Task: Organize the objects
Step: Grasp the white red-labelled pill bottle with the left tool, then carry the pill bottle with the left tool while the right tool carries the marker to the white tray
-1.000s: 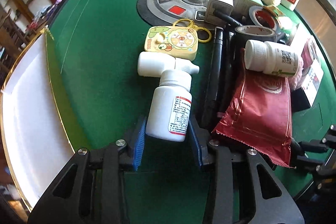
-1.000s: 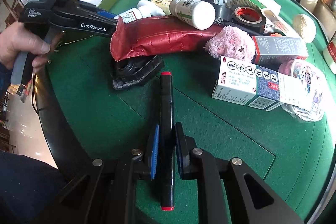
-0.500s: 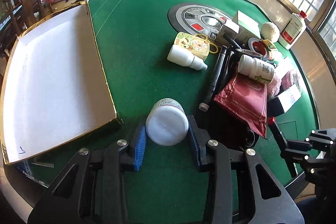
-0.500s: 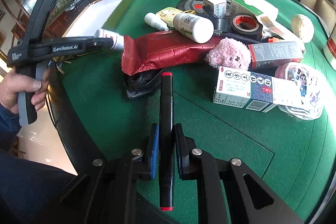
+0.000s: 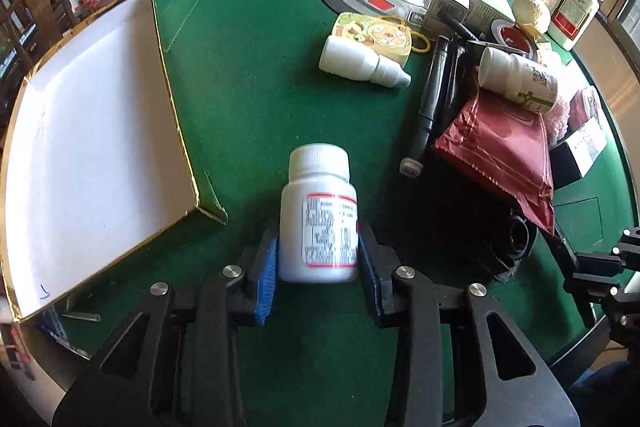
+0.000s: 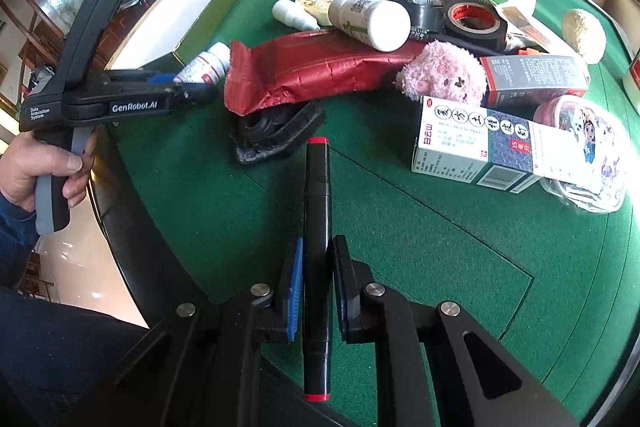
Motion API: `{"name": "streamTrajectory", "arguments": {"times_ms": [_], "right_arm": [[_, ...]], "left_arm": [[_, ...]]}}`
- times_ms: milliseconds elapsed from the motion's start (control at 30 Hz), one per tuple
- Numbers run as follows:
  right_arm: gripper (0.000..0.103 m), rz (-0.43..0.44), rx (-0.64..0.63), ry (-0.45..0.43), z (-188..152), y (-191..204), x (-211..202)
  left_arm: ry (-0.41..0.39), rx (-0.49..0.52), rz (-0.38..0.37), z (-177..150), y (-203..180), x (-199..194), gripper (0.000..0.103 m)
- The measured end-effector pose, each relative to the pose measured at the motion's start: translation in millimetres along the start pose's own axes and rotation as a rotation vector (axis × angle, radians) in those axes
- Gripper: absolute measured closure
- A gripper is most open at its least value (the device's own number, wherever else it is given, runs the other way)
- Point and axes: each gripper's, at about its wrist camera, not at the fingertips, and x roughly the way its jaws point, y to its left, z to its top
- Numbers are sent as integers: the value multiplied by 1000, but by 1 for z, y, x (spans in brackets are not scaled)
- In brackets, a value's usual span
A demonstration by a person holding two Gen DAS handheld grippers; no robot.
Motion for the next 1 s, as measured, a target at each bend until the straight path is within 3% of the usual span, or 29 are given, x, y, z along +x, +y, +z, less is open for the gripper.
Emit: {"name": "streamTrajectory", "arguments": {"times_ms": [133,267,400,700,1000], "right_arm": [[89,-34,-41,27,-3,7,7],[90,-45,-54,11,-7,7,3],[90,-3,-22,-15,-6,1,-10],[90,85,-17,-88,15,6,-40],[90,194,-75,-102,84,53,-34]], "left_arm": [[-41,-28,15,-3,-1,-1,68],[-82,-75,-45,-12,1,-15,68],[-118,-110,-96,-17,5,-31,68],[-191,-191,-135,-17,28,-68,68],[-245,-325,-125,-16,99,-101,68]]}}
